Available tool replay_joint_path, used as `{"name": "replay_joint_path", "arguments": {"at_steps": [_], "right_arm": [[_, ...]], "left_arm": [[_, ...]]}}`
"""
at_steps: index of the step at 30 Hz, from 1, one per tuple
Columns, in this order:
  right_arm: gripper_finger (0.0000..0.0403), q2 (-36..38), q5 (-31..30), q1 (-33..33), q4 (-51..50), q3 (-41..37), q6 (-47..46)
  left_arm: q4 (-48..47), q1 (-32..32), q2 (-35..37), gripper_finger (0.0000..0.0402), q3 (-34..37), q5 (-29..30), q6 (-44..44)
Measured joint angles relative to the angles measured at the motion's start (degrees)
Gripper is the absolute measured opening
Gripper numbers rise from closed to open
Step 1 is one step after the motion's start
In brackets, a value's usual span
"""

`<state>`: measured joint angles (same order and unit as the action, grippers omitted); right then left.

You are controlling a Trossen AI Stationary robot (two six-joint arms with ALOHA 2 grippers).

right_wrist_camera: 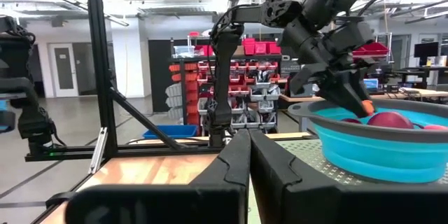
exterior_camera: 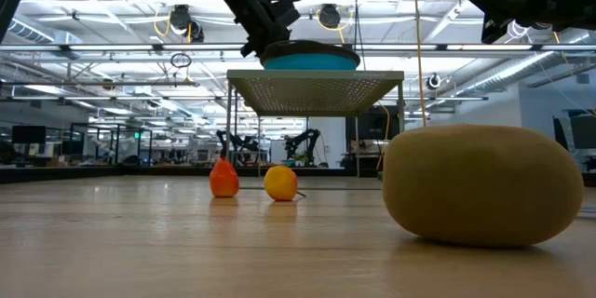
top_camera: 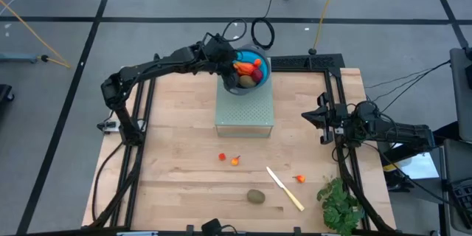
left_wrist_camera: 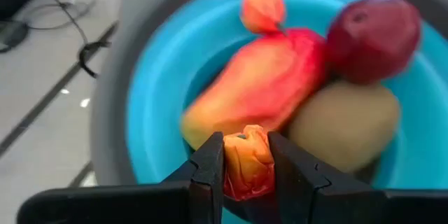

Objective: Pick & Place Fruit
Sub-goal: Put the peach into the blue strainer bowl on the shelf

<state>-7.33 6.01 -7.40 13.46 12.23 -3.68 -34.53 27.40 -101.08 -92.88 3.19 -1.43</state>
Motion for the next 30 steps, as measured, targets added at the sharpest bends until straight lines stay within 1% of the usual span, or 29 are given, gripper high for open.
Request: {"name": "replay_joint_path", "arguments": {"at_steps": [4,8,10,13,17,21,25,30], "right_arm": [[0.0000,0.00,0.01,0.00,-0.01,0.00,-0.07],[0.0000,0.00,0.01,0.00,-0.02,0.00,-0.07],[0.0000,0.00,-0.01,0.00,-0.01,0.00,-0.07],[0.0000,0.00,-0.01,0.00,-0.01,0.00,-0.08],[0.0000,0.00,-0.01,0.00,-0.01,0.00,-0.09],[0.0000,0.00,-0.01,0.00,-0.01,0.00,-0.09],[0.0000,0.00,-0.01,0.00,0.00,0.00,-0.11],[0.0000,0.00,0.03,0.00,0.01,0.00,-0.11]], "left_arm": [[0.19,0.33,0.36,0.0088,0.04,0.71,-0.48],[-0.01,0.70,0.42,0.0089,0.04,-0.58,-0.48],[0.00,0.72,0.42,0.0095,0.04,-0.99,-0.49],[0.11,0.70,0.42,0.0124,0.04,-1.11,-1.21],[0.43,0.70,0.42,0.0178,0.04,-1.17,-1.33],[0.95,0.79,0.67,0.0221,-0.22,0.29,-1.54],[1.19,0.79,2.52,0.0244,-0.85,1.38,-3.09],[-1.29,-0.45,6.20,0.0249,-2.21,1.45,-1.43]]}}
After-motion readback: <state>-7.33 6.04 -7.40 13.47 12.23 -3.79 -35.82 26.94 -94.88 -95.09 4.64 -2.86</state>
